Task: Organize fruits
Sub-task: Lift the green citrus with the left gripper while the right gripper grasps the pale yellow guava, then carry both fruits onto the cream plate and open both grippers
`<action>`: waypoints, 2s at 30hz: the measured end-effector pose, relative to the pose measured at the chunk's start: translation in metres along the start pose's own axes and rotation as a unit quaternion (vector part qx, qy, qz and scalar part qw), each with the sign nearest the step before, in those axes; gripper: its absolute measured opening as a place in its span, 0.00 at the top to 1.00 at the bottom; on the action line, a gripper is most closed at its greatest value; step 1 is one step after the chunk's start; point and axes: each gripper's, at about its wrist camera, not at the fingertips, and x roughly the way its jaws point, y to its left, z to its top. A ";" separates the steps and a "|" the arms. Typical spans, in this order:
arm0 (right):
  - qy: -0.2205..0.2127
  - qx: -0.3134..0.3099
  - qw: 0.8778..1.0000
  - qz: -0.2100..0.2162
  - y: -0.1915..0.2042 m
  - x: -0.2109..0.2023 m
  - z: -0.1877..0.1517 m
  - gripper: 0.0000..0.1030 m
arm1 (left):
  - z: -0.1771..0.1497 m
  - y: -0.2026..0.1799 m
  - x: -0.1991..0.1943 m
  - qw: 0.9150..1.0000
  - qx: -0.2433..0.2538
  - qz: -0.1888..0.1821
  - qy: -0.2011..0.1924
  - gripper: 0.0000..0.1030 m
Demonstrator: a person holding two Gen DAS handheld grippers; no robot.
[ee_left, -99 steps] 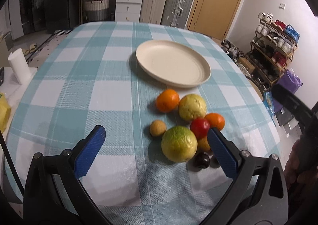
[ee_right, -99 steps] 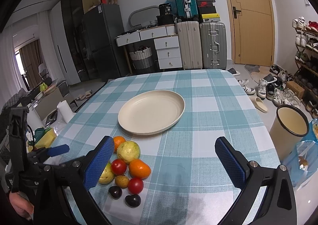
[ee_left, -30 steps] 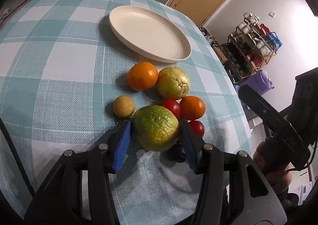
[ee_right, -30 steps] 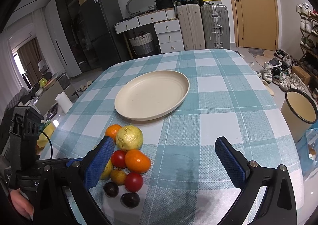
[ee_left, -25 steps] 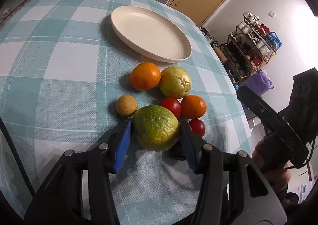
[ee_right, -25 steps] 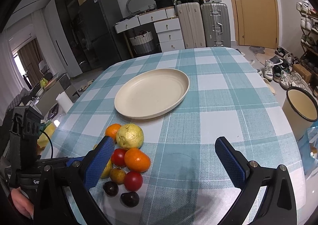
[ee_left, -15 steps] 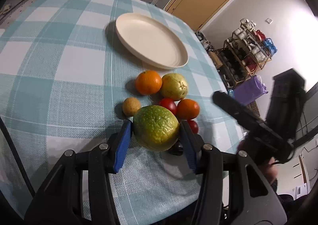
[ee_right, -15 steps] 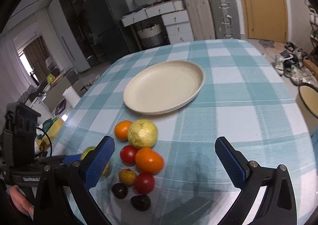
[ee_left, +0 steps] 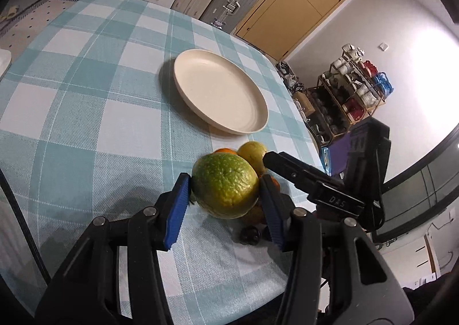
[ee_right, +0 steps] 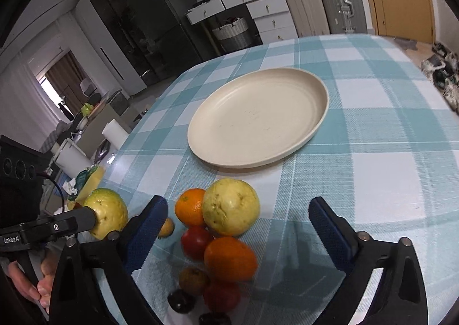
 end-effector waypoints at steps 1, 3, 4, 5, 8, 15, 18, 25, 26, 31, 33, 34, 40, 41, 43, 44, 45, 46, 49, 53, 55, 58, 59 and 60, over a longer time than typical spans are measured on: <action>0.005 0.003 1.000 0.002 -0.001 0.003 0.001 0.12 | 0.001 0.001 0.001 1.000 -0.002 0.000 0.000 0.55; 0.011 0.005 1.000 0.007 -0.001 0.007 0.000 0.17 | 0.005 0.004 0.002 1.000 -0.005 -0.001 0.001 0.55; 0.014 0.005 1.000 0.008 -0.002 0.010 0.000 0.17 | 0.006 0.005 0.002 1.000 -0.006 0.001 0.000 0.55; 0.015 0.005 1.000 0.011 -0.002 0.011 0.000 0.18 | 0.007 0.006 0.003 1.000 -0.006 0.003 0.000 0.55; 0.022 0.008 0.999 0.022 -0.004 0.017 0.001 0.26 | 0.012 0.008 0.003 1.000 -0.008 0.006 -0.002 0.55; 0.040 0.029 0.997 0.053 -0.012 0.026 0.000 0.51 | 0.022 0.009 0.010 1.000 -0.011 0.007 -0.002 0.55; 0.036 0.026 0.997 0.057 -0.013 0.026 -0.001 0.51 | 0.026 0.007 0.014 1.000 -0.009 0.012 -0.001 0.55; 0.000 0.023 0.998 0.067 -0.015 0.006 0.007 0.51 | 0.040 0.005 0.024 1.000 -0.007 0.015 0.002 0.55; -0.004 0.021 0.998 0.066 -0.015 0.003 0.009 0.51 | 0.042 0.004 0.025 1.000 -0.004 0.015 0.003 0.55; -0.026 0.015 0.997 0.077 -0.013 -0.011 0.025 0.51 | 0.060 -0.002 0.034 1.000 0.003 0.010 0.000 0.55; -0.031 0.009 0.997 0.076 -0.013 -0.013 0.031 0.51 | 0.069 -0.005 0.040 1.000 0.008 0.009 -0.001 0.55; -0.036 0.004 0.996 0.079 -0.013 -0.014 0.036 0.51 | 0.073 -0.005 0.042 1.000 0.008 0.009 -0.001 0.55; -0.049 -0.012 0.996 0.076 -0.013 -0.015 0.059 0.51 | 0.105 -0.015 0.064 1.000 0.025 0.015 -0.004 0.55; -0.051 -0.016 0.996 0.072 -0.013 -0.014 0.064 0.51 | 0.111 -0.017 0.067 0.999 0.028 0.015 -0.004 0.55; -0.054 -0.022 0.996 0.066 -0.014 -0.011 0.073 0.51 | 0.122 -0.020 0.076 0.999 0.032 0.017 -0.004 0.55; -0.054 -0.025 0.996 0.061 -0.015 -0.009 0.079 0.51 | 0.127 -0.021 0.080 0.999 0.033 0.017 -0.003 0.55; -0.054 -0.028 0.997 0.056 -0.016 -0.007 0.084 0.51 | 0.135 -0.021 0.087 0.999 0.034 0.020 -0.002 0.55; -0.055 -0.031 0.997 0.051 -0.017 -0.003 0.091 0.51 | 0.140 -0.021 0.091 0.999 0.035 0.021 -0.001 0.55; -0.056 -0.036 0.997 0.039 -0.022 0.007 0.105 0.51 | 0.155 -0.019 0.106 0.999 0.035 0.024 0.002 0.55; -0.058 -0.048 0.997 0.032 -0.029 0.022 0.120 0.51 | 0.175 -0.011 0.131 0.999 0.025 0.027 0.009 0.55; -0.055 -0.041 0.997 0.035 -0.037 0.033 0.128 0.51 | 0.181 -0.007 0.143 0.999 0.019 0.025 0.012 0.55; -0.050 -0.034 0.998 0.034 -0.044 0.046 0.135 0.51 | 0.191 -0.003 0.161 0.999 0.014 0.024 0.017 0.55; -0.049 -0.035 0.998 0.031 -0.046 0.051 0.138 0.51 | 0.196 -0.002 0.168 0.999 0.013 0.026 0.020 0.55; -0.048 -0.037 0.998 0.029 -0.046 0.054 0.138 0.51 | 0.197 -0.002 0.172 0.999 0.013 0.025 0.023 0.55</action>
